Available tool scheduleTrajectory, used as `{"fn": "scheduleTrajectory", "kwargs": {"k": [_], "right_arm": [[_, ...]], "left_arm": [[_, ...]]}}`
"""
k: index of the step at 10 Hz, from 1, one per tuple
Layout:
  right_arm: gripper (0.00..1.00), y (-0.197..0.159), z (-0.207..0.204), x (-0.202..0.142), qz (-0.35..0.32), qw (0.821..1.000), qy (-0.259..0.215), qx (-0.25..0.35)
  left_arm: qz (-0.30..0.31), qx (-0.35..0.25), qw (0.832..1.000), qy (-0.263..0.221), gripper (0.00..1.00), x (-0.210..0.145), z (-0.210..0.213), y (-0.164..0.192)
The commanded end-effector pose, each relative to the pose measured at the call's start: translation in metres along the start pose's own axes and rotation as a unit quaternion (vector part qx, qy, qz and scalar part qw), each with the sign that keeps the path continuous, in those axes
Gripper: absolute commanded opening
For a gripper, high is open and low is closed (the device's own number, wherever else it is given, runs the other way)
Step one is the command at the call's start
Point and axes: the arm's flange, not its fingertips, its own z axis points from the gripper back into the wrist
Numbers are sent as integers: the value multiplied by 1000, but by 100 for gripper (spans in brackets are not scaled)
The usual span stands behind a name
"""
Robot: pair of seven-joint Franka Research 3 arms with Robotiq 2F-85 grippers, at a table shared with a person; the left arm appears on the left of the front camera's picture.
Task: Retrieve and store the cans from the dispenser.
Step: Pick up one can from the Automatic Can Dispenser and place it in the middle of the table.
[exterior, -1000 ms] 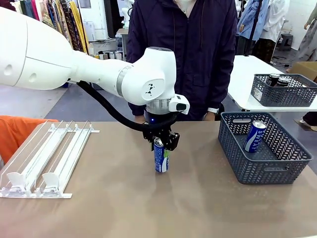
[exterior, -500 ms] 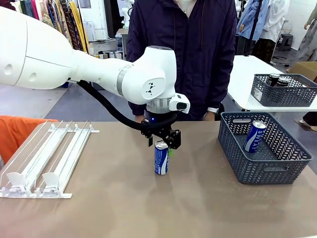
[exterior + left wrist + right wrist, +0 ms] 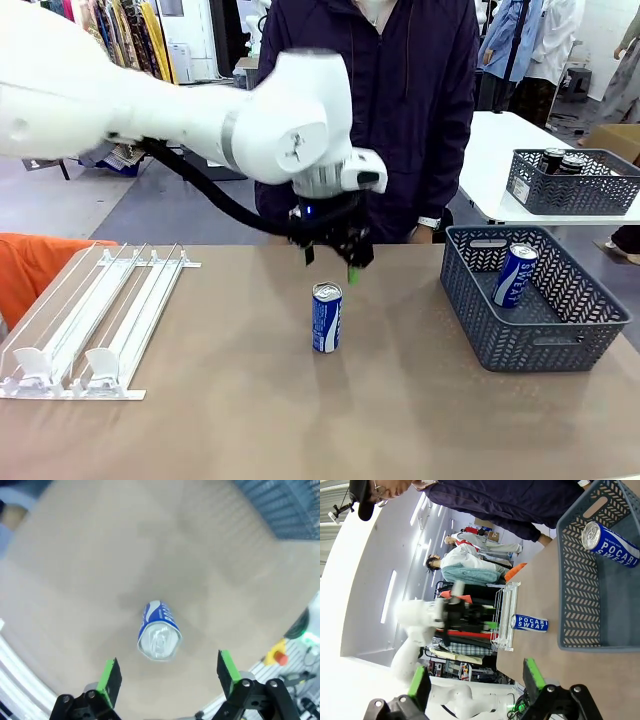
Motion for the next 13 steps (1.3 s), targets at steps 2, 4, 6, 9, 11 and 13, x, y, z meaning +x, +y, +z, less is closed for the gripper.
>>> {"fn": "scheduleTrajectory", "kwargs": {"k": [2,4,6,9,11,13], "right_arm": [[100,2,1,0,8,1000,4,2],[100,2,1,0,8,1000,4,2],[100,2,1,0,8,1000,4,2],[100,2,1,0,8,1000,4,2],[100,2,1,0,8,1000,4,2],[100,2,1,0,8,1000,4,2]], "left_arm": [[1,-56,995,-88,100,-97,119,52],[53,-113,982,-140,100,-183,174,121],[159,-147,956,-200,100,-290,206,188],[288,-290,868,-281,100,-454,191,286],[292,-383,806,-344,100,-507,152,313],[301,-343,831,-319,100,-521,167,305]]}}
